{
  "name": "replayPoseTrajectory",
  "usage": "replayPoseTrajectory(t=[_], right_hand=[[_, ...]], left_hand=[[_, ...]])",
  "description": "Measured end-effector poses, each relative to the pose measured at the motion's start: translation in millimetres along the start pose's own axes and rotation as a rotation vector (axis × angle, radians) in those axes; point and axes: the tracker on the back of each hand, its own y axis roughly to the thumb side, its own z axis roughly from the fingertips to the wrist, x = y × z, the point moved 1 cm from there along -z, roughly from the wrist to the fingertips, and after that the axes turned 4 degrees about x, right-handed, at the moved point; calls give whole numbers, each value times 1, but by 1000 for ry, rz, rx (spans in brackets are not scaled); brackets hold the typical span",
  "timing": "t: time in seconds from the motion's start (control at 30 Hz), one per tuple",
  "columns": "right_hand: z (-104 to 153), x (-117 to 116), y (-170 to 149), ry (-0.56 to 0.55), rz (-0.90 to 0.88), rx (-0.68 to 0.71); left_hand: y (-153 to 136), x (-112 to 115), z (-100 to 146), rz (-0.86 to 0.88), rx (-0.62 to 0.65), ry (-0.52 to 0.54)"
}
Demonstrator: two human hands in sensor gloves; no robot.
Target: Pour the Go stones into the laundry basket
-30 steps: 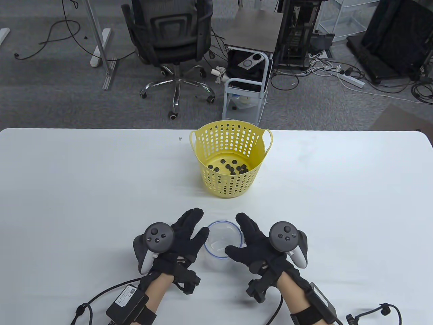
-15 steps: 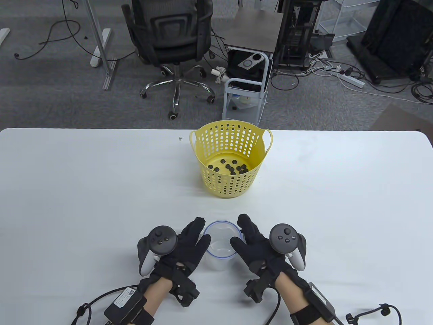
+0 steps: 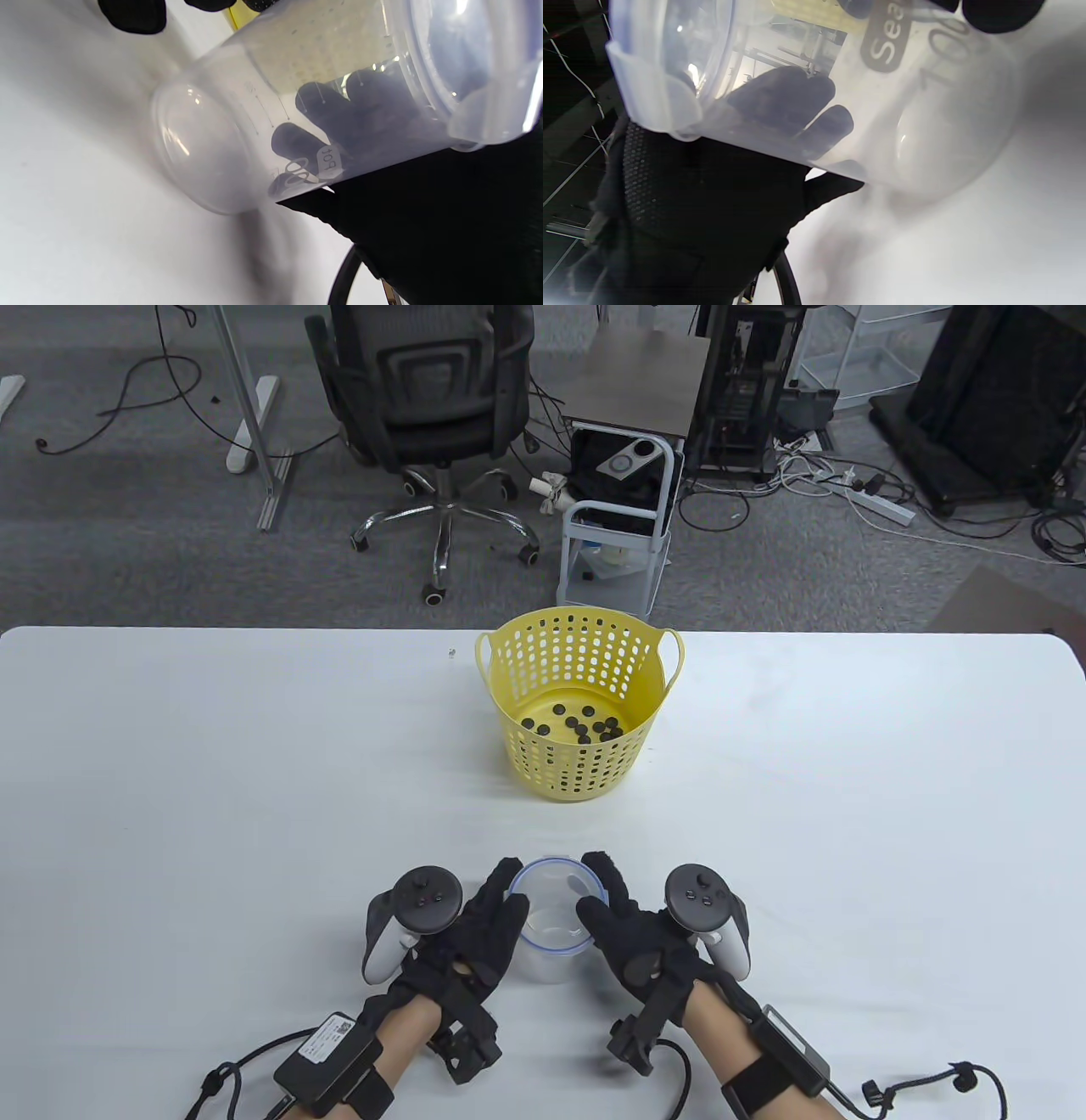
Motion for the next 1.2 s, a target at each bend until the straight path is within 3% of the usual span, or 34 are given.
replayPoseTrajectory(t=[0.07,0.17,0.47,0.6,0.8,1.03,1.2], right_hand=[[0,2,1,-57,29,14],[2,7,4,-55,81,16],[13,32,28,-259,237,124],[24,52,41,-390,338,187],[33,68,49,-494,586,204],[32,70,40,-514,850,126],[25,69,24,-470,926,17]], left_hand=[[1,-3,-1,-63,10,28],[0,-7,-2,-75,34,31],[15,-45,16,-265,123,295],[28,-63,32,-489,157,437],[38,-79,48,-758,159,546],[33,-85,47,-1002,62,535],[14,-88,37,-1050,-49,489]])
